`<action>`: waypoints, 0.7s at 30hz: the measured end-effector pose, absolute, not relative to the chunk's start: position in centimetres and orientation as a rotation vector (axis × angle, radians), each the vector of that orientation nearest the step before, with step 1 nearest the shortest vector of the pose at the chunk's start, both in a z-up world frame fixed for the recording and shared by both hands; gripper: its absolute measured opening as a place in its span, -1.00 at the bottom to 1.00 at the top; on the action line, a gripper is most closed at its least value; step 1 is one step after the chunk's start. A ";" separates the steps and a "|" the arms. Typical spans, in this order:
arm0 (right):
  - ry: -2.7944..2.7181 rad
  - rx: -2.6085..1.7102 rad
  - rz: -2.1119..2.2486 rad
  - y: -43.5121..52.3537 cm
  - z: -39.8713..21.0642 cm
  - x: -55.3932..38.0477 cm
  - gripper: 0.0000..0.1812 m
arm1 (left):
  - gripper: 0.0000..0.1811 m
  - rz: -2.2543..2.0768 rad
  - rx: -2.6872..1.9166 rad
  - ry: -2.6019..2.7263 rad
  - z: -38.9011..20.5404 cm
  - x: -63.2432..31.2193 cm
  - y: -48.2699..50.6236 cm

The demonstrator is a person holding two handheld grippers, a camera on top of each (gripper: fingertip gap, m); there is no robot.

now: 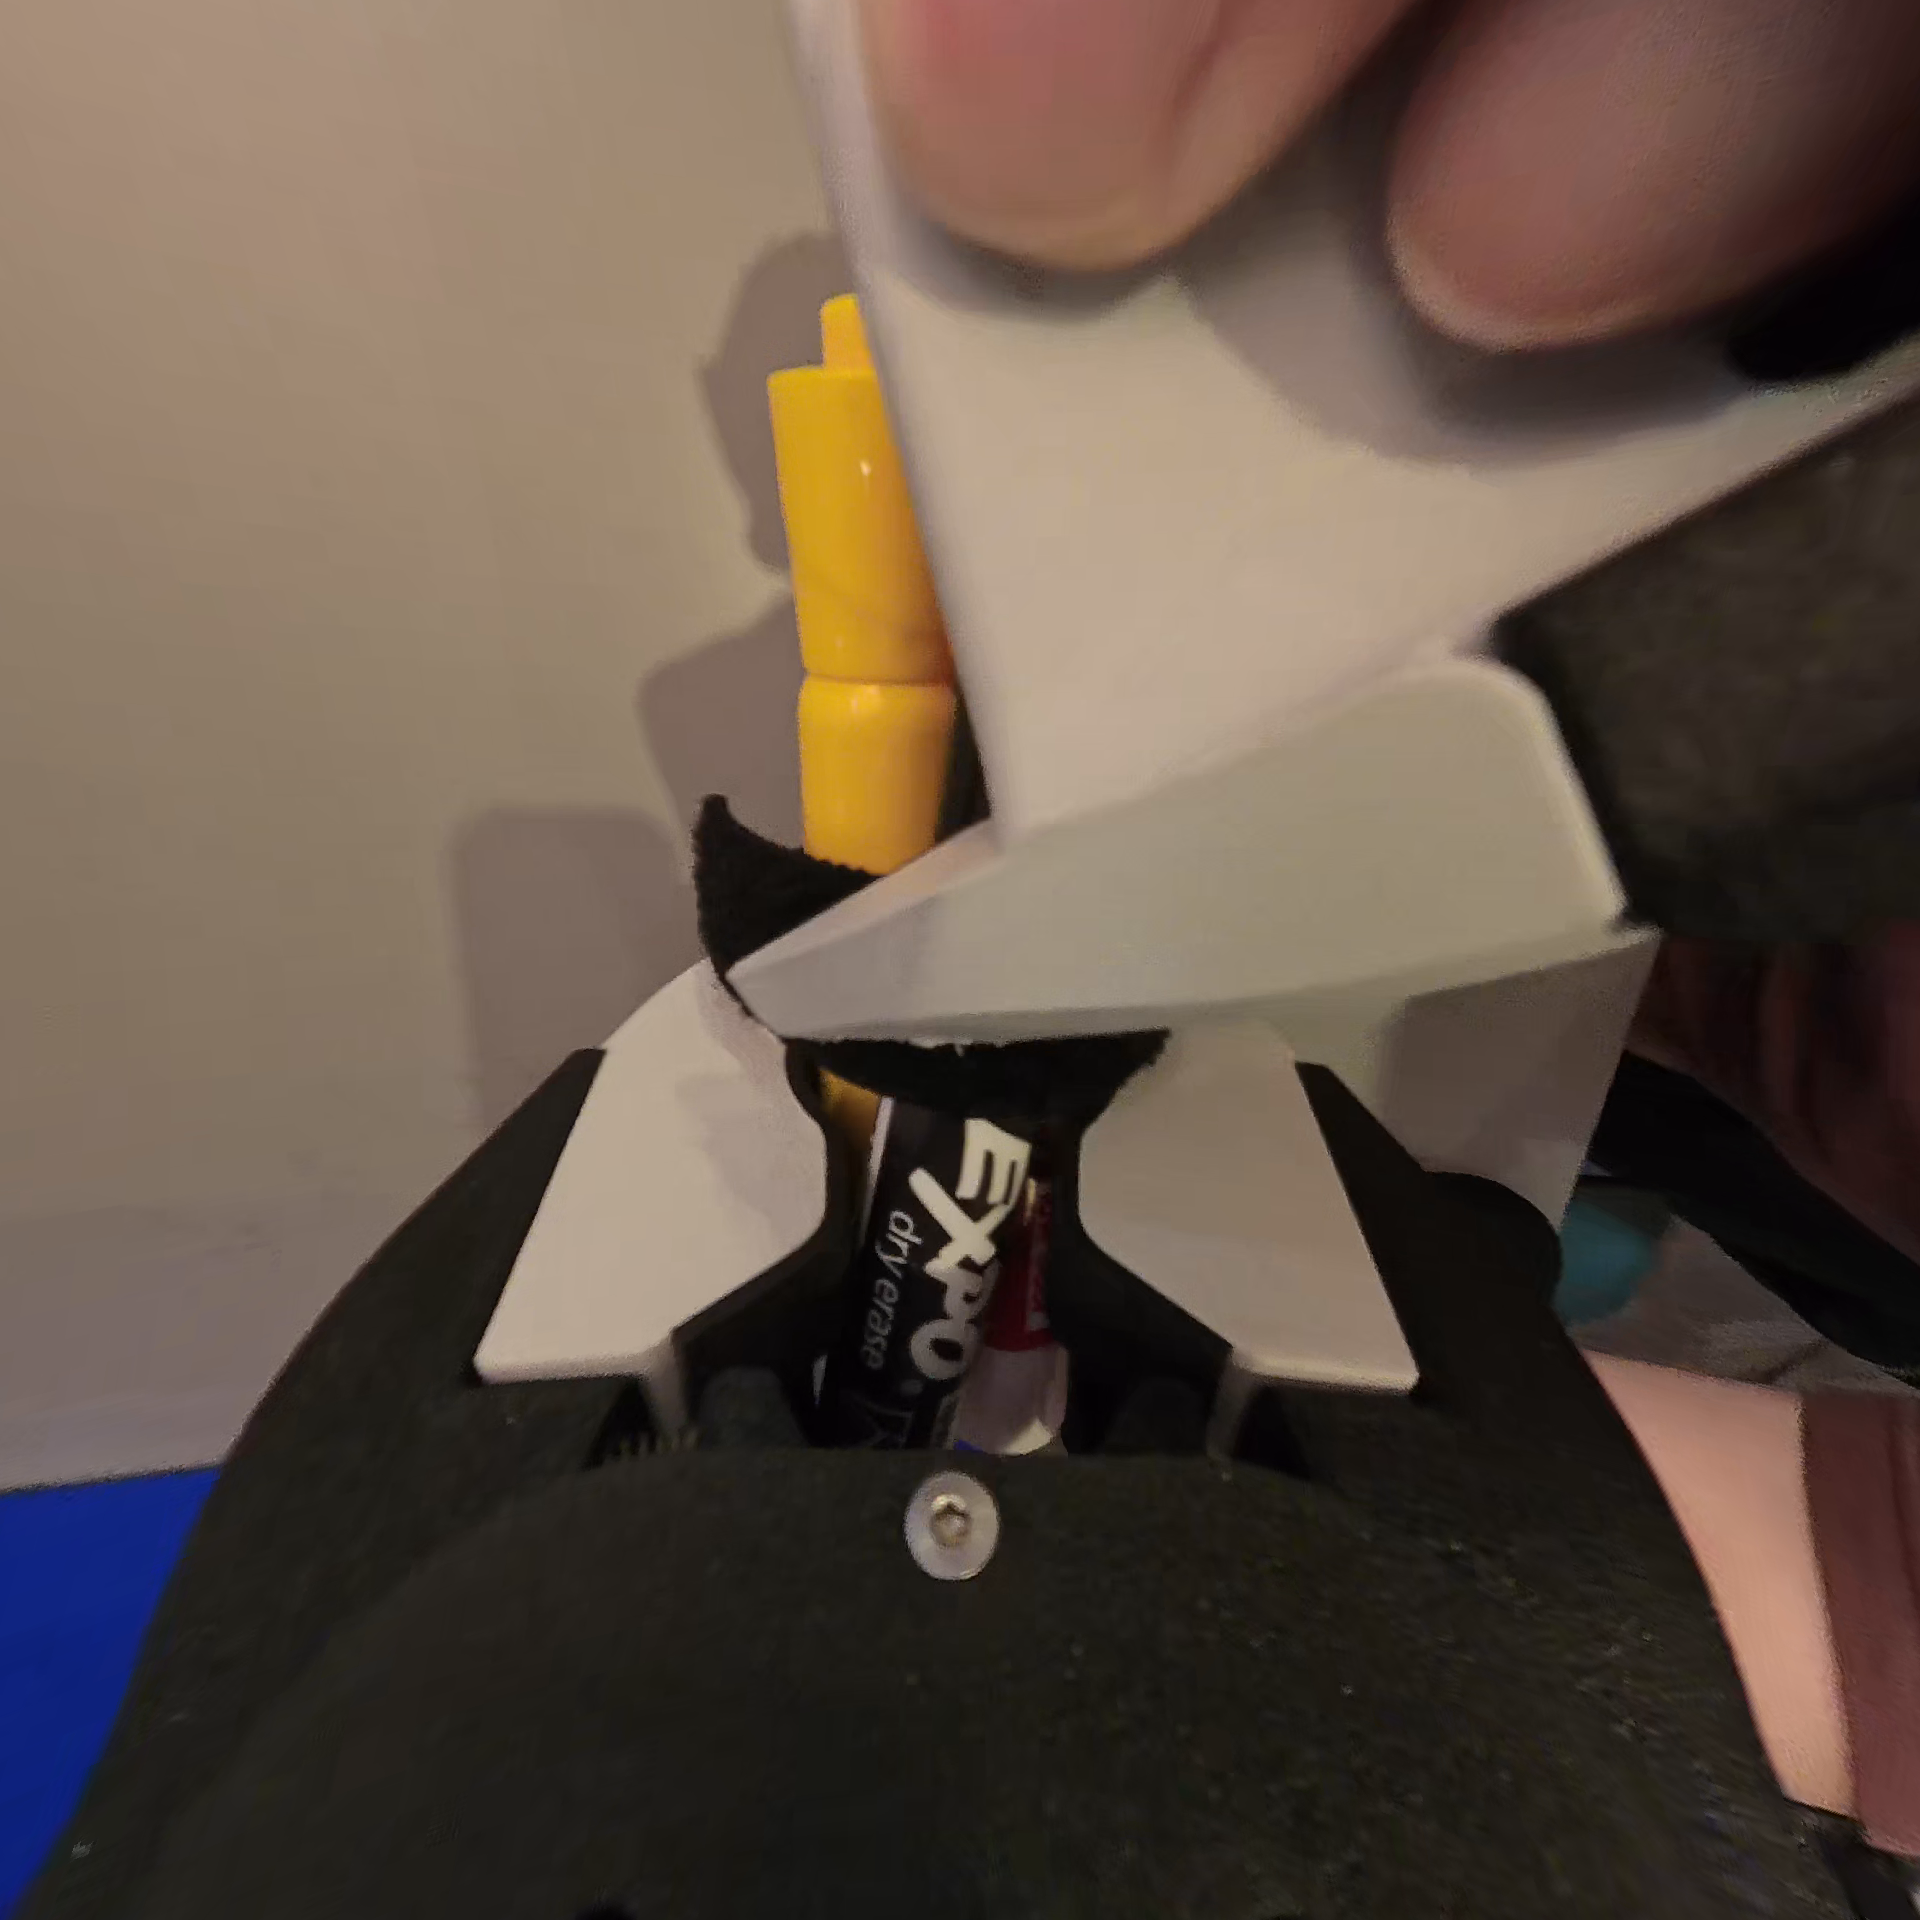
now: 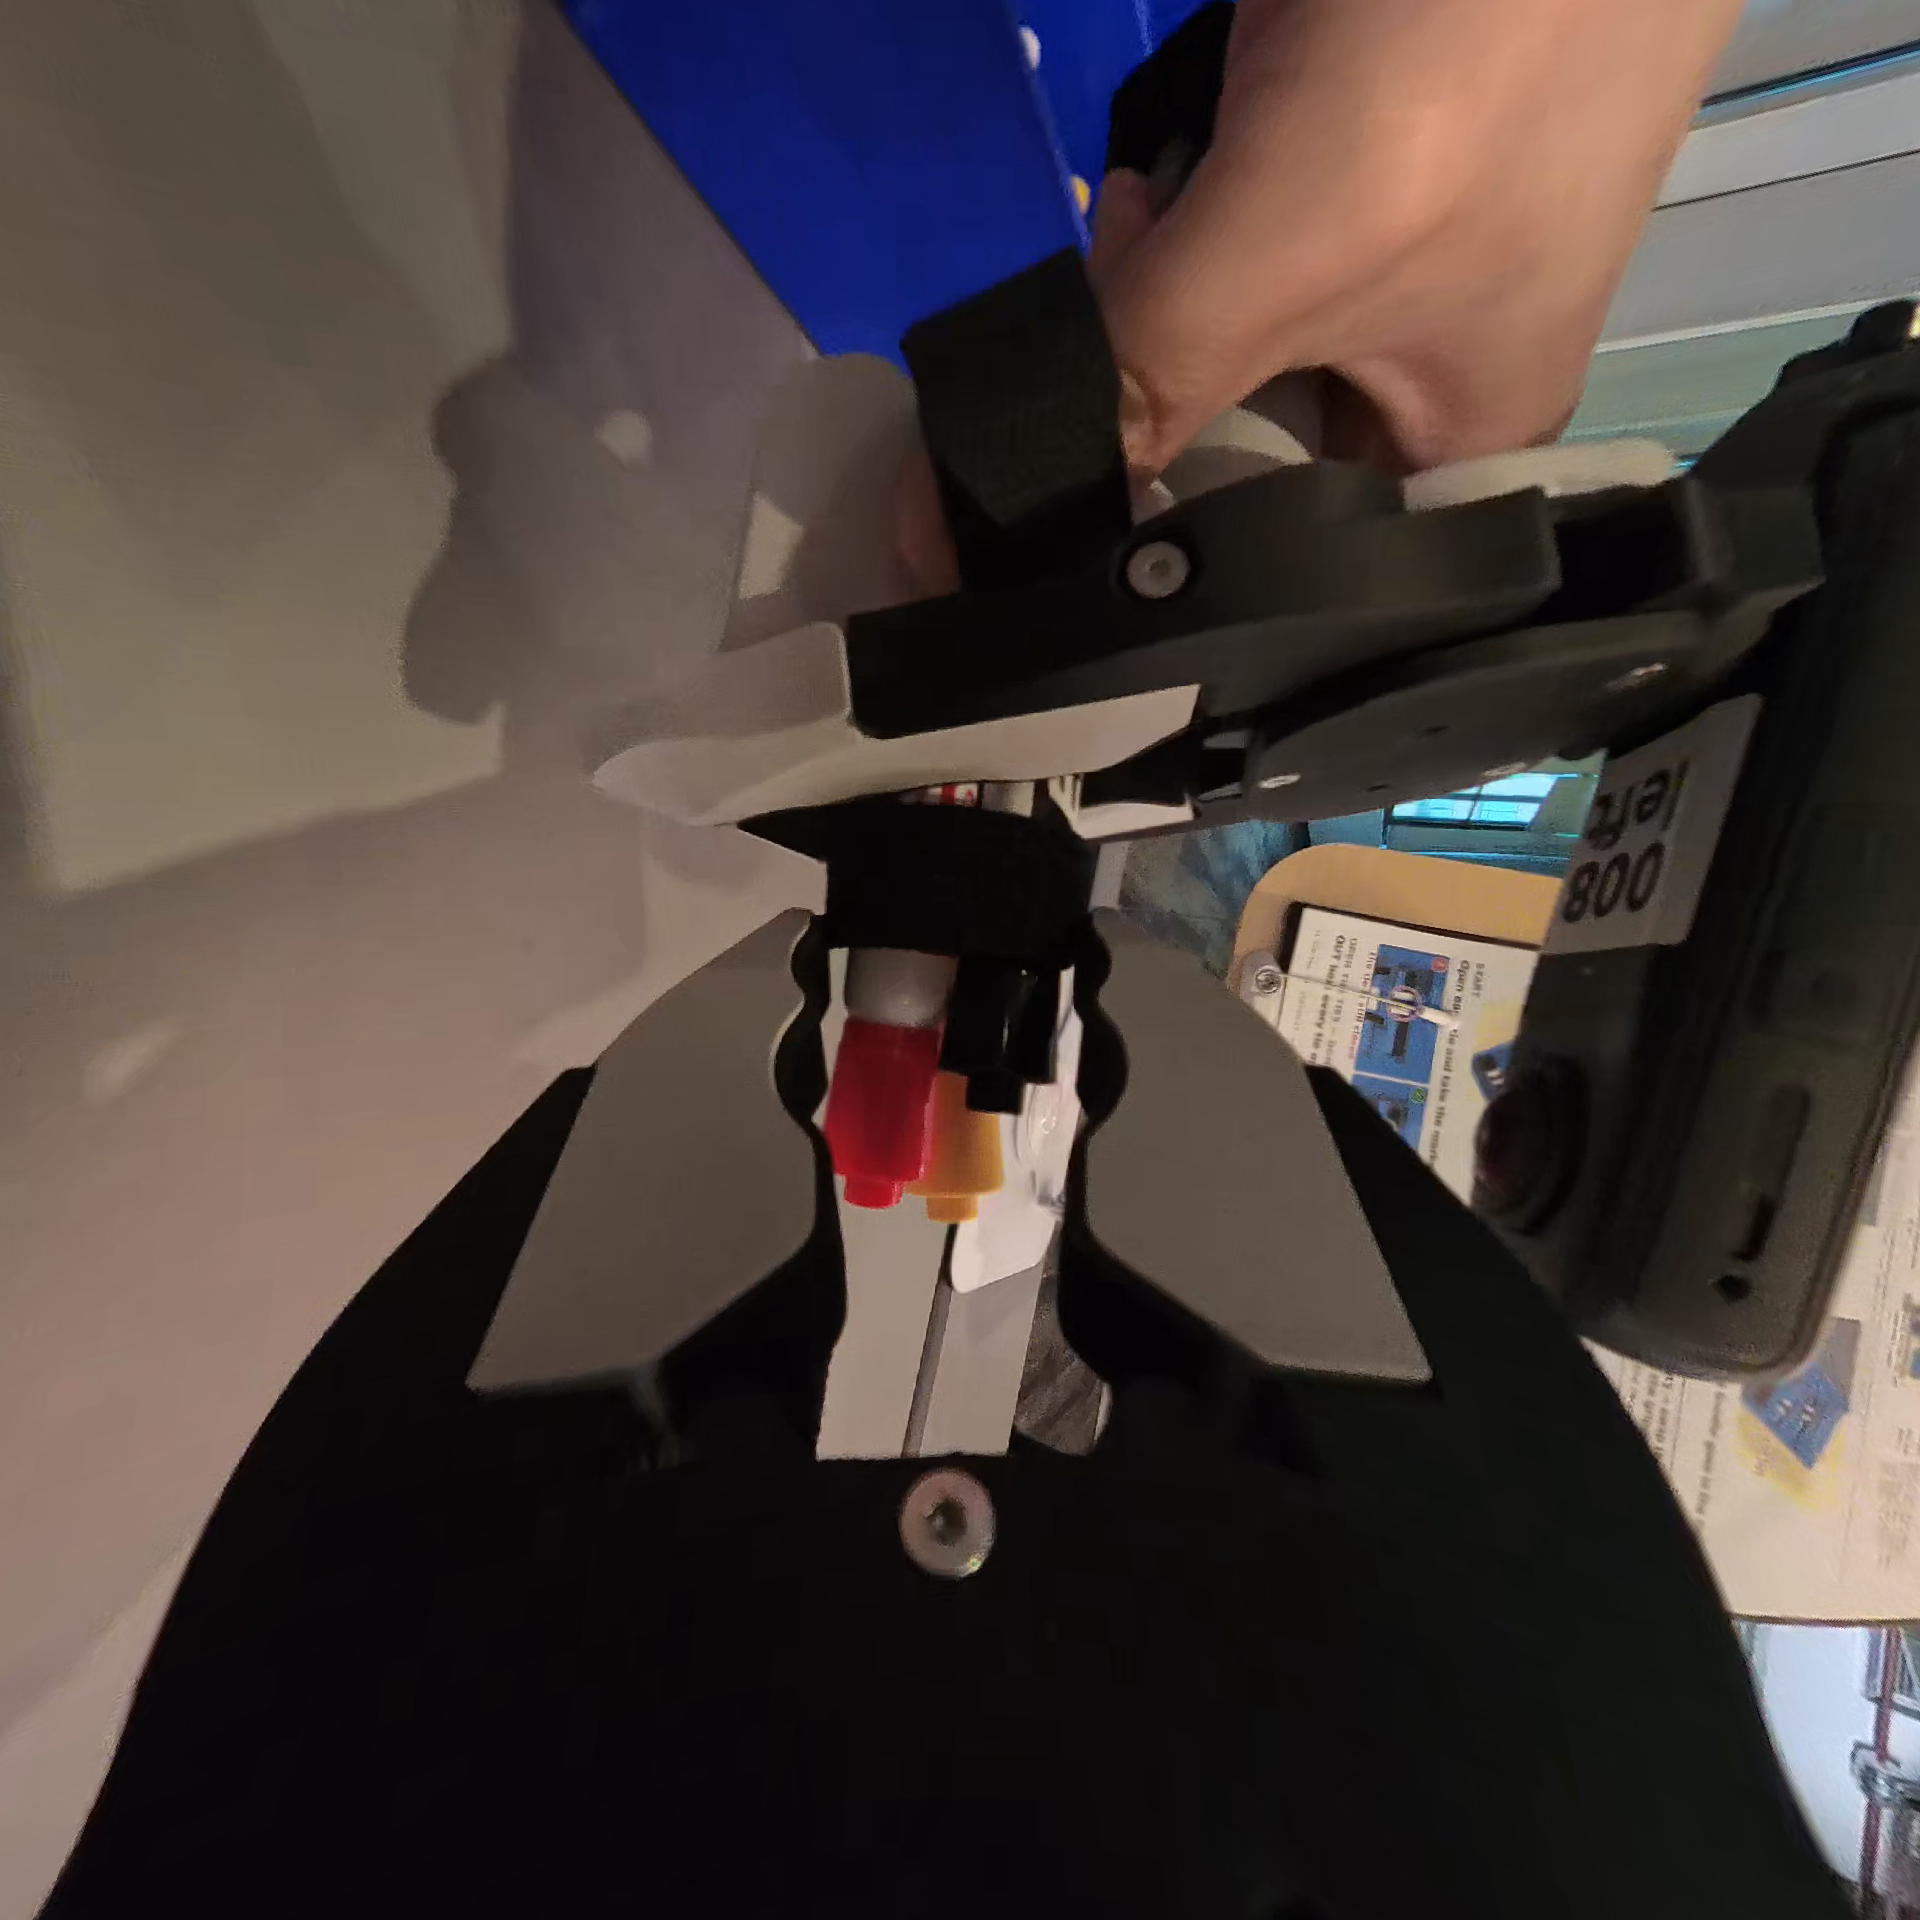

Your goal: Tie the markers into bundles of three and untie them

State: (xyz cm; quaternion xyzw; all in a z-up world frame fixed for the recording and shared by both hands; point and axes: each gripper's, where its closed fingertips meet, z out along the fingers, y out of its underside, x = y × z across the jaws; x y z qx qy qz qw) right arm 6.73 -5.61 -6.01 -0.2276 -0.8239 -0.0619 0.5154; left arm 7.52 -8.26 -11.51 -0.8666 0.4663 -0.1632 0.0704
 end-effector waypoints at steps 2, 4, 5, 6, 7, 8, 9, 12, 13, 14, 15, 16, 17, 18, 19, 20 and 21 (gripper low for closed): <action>-1.968 -0.570 -0.112 -5.8 -5.7 6.7 -0.44 | -0.53 -0.416 -2.595 1.393 -11.1 7.2 -8.0; -1.976 -0.603 -0.060 -6.2 -5.6 6.7 -0.40 | -0.54 -0.391 -2.588 1.389 -10.8 7.2 -7.9; -1.983 -0.618 -0.040 -6.3 -5.5 6.8 -0.36 | -0.54 -0.384 -2.584 1.387 -10.8 7.2 -7.9; -1.990 -0.638 -0.023 -6.4 -5.6 6.8 -0.33 | -0.54 -0.361 -2.583 1.379 -10.7 7.1 -7.7; -1.998 -0.663 -0.004 -6.5 -5.7 6.9 -0.30 | -0.54 -0.355 -2.586 1.374 -10.6 7.1 -7.7; -2.006 -0.689 0.028 -6.7 -5.7 6.9 -0.30 | -0.54 -0.351 -2.583 1.383 -10.6 7.1 -7.8; -2.010 -0.716 0.075 -6.9 -5.7 6.9 -0.30 | -0.54 -0.335 -2.576 1.393 -10.7 7.0 -7.8; -2.027 -0.784 0.222 -7.4 -5.6 7.0 -0.30 | -0.54 -0.304 -2.582 1.397 -10.7 6.9 -7.8; -2.031 -0.807 0.277 -7.5 -5.5 7.0 -0.30 | -0.53 -0.294 -2.577 1.401 -10.7 6.9 -7.7; -2.030 -0.823 0.334 -7.7 -5.4 7.1 -0.31 | -0.53 -0.290 -2.578 1.396 -10.7 6.9 -7.7; -2.033 -0.832 0.384 -7.8 -5.3 7.2 -0.31 | -0.53 -0.287 -2.580 1.393 -10.6 6.9 -7.7; -2.036 -0.840 0.428 -7.9 -5.2 7.2 -0.31 | -0.53 -0.276 -2.580 1.396 -10.6 6.9 -7.7; -2.037 -0.848 0.475 -7.9 -5.2 7.3 -0.30 | -0.53 -0.258 -2.581 1.398 -10.6 6.8 -7.7; -2.039 -0.854 0.525 -8.0 -5.2 7.4 -0.30 | -0.54 -0.238 -2.581 1.397 -10.6 6.7 -7.7; -2.041 -0.860 0.575 -8.1 -5.1 7.4 -0.31 | -0.53 -0.232 -2.585 1.401 -10.6 6.7 -7.8; -2.040 -0.870 0.627 -8.2 -5.0 7.5 -0.31 | -0.54 -0.220 -2.583 1.406 -10.5 6.7 -7.8; -2.035 -0.880 0.686 -8.3 -4.8 7.6 -0.31 | -0.54 -0.208 -2.579 1.404 -10.5 6.8 -7.7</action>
